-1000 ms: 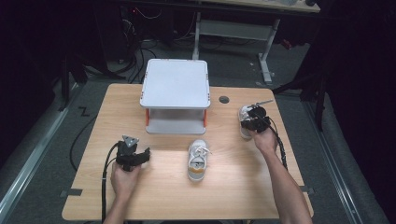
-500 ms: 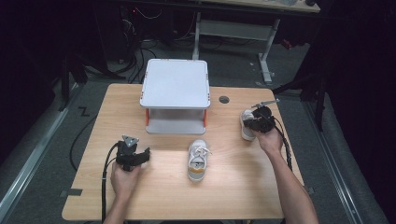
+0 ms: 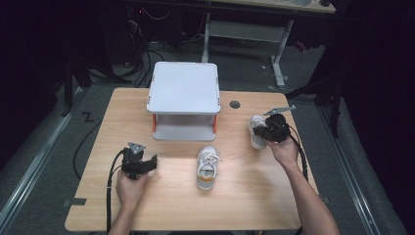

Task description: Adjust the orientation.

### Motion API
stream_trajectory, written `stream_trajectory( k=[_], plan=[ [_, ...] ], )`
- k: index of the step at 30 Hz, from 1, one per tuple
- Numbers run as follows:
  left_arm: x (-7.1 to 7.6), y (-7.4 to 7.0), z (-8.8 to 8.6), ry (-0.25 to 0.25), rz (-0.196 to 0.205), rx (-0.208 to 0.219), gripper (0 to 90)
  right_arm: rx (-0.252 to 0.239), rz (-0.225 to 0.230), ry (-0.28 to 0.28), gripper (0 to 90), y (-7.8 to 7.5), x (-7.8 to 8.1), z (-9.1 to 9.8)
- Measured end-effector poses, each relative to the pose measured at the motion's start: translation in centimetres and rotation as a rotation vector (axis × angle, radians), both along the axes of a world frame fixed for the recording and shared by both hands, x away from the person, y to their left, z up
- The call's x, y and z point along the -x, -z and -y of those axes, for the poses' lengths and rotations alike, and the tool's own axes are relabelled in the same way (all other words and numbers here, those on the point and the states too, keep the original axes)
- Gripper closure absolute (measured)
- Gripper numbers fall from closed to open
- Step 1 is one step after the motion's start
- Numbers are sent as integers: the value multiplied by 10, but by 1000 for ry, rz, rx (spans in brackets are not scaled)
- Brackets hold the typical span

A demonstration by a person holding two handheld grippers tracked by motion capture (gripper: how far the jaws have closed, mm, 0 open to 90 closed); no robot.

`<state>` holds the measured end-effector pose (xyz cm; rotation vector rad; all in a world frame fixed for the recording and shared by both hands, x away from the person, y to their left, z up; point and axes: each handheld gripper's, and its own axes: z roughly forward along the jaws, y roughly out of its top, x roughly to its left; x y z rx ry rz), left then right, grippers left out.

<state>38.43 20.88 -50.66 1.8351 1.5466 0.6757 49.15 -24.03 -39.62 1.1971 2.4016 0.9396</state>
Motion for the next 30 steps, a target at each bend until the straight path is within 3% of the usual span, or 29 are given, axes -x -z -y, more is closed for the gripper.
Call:
stream_trajectory(
  k=[8, 19, 30],
  plan=[
    [0, 0, 0, 1, -1, 0, 312, 14, 25, -65, 861, -7, 39, -9],
    [0, 0, 0, 0, 0, -2, 312, 3, 46, -160, 861, -2, 86, -29],
    [0, 0, 0, 0, 0, -2, 311, 27, 65, -254, 864, 8, 109, -66]
  ],
)
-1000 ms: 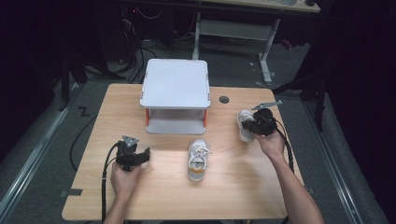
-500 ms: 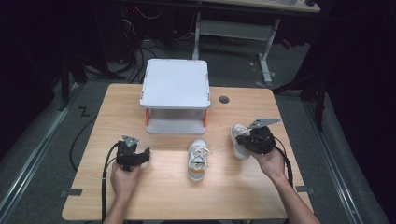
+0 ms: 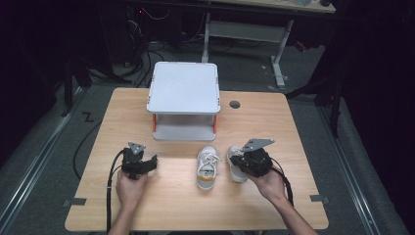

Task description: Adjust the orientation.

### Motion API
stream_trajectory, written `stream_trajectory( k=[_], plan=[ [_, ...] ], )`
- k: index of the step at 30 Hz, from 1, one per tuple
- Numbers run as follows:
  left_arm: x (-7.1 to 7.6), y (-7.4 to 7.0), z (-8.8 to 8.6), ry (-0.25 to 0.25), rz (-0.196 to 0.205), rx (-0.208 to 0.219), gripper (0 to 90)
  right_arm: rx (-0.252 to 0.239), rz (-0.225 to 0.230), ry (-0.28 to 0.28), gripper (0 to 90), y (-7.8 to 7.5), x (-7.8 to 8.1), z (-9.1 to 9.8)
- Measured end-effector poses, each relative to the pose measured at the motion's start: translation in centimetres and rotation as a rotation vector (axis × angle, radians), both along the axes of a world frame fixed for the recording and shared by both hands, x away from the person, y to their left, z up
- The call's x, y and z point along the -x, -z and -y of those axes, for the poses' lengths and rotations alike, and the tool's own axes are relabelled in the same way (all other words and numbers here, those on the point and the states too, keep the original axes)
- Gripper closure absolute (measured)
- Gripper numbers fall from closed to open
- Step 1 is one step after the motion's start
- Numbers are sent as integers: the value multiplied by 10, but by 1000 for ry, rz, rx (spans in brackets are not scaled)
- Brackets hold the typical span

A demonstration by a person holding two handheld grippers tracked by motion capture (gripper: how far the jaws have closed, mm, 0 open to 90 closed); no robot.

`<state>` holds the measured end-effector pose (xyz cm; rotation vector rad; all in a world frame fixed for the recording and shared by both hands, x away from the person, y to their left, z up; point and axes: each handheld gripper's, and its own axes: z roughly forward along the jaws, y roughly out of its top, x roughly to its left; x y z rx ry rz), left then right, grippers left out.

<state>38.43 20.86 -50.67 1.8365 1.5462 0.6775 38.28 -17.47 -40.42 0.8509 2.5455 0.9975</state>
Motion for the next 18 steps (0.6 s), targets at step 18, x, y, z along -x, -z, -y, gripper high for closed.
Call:
stream_trajectory(
  k=[18],
  plan=[
    [0, 0, 0, 3, -3, -7, 311, -2, -31, -29, 861, 27, 16, -22]
  ],
)
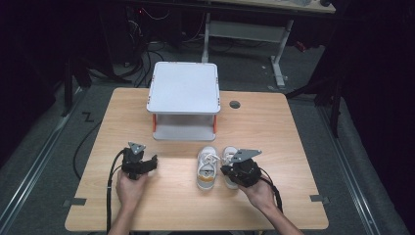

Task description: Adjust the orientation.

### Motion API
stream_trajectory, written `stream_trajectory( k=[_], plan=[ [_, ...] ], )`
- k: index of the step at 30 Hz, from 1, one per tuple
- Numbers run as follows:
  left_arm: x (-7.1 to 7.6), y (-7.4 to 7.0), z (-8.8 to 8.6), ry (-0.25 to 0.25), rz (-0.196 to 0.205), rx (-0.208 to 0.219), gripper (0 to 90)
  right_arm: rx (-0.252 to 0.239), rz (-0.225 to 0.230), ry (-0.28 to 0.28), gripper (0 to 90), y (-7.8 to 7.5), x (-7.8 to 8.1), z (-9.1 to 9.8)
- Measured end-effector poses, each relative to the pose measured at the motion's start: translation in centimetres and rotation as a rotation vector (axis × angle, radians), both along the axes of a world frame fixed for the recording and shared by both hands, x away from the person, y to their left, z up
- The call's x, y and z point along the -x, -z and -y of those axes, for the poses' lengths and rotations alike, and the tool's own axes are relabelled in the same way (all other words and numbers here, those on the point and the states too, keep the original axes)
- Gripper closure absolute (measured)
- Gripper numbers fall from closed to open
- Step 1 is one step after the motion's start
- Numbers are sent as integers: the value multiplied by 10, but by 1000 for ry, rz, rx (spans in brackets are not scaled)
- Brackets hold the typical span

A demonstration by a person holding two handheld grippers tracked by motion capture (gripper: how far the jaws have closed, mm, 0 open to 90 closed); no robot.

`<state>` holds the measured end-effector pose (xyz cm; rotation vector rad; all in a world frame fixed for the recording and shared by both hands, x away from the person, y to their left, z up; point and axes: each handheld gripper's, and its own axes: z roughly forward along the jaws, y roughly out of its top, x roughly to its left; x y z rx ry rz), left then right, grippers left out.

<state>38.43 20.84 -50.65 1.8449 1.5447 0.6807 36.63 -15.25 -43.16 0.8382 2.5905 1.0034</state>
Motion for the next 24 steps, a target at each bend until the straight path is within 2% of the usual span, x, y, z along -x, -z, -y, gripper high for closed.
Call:
stream_trajectory(
  k=[7, 11, 14, 19, 20, 24],
  plan=[
    [0, 0, 0, -1, 0, -1, 311, -65, -37, 22, 854, 7, -1, 2],
    [0, 0, 0, -1, 0, -1, 311, -51, -32, 15, 859, 9, -1, -1],
    [0, 0, 0, -1, 0, 0, 311, -97, -71, 25, 893, 13, -5, 0],
    [0, 0, 0, -1, 0, 0, 311, -94, -60, 21, 895, 14, -3, -4],
    [0, 0, 0, -1, 1, 0, 311, -95, -61, 19, 890, 14, -3, -4],
    [0, 0, 0, -1, 0, 0, 311, -119, -54, 5, 772, 14, -2, -1]
  ],
)
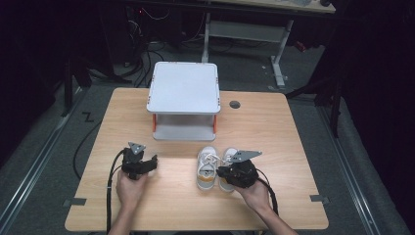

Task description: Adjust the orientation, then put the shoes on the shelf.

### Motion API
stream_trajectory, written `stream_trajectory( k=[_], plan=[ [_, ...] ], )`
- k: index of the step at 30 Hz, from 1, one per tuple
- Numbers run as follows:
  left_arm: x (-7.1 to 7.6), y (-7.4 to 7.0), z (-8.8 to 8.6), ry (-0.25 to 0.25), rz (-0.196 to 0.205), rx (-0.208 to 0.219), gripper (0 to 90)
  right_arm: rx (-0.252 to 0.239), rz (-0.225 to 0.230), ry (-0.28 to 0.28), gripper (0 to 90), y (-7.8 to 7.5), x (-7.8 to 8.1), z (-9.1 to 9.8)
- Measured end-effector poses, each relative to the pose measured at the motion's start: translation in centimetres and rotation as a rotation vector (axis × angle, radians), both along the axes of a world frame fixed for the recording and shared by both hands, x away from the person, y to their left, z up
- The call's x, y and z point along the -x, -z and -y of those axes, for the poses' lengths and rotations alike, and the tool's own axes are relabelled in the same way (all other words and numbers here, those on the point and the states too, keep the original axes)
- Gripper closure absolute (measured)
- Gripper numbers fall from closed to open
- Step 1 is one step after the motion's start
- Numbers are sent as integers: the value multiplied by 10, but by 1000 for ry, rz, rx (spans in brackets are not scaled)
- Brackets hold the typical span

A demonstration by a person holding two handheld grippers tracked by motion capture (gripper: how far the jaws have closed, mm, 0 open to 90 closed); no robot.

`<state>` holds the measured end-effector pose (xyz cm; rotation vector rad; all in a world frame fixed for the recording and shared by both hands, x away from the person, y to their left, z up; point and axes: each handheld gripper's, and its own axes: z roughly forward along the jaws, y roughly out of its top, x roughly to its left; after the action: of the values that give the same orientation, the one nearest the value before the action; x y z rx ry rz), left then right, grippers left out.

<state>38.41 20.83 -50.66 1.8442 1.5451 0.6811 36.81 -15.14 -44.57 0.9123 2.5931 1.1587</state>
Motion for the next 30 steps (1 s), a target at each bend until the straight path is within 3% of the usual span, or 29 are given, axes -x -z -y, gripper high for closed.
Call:
stream_trajectory(
  k=[7, 12, 15, 21, 30],
  plan=[
    [0, 0, 0, 0, 1, 0, 311, -121, 19, 32, 651, -7, 5, 25],
    [0, 0, 0, -2, 1, -2, 311, -172, 66, 134, 581, -8, 3, 53],
    [0, 0, 1, -4, 1, -2, 311, -166, 92, 217, 556, -3, -2, 70],
    [0, 0, 2, -16, 1, 1, 312, -141, 99, 363, 503, 12, -16, 102],
    [1, 0, 2, -12, 2, 0, 318, -62, 74, 510, 455, 38, -34, 130]
  ],
)
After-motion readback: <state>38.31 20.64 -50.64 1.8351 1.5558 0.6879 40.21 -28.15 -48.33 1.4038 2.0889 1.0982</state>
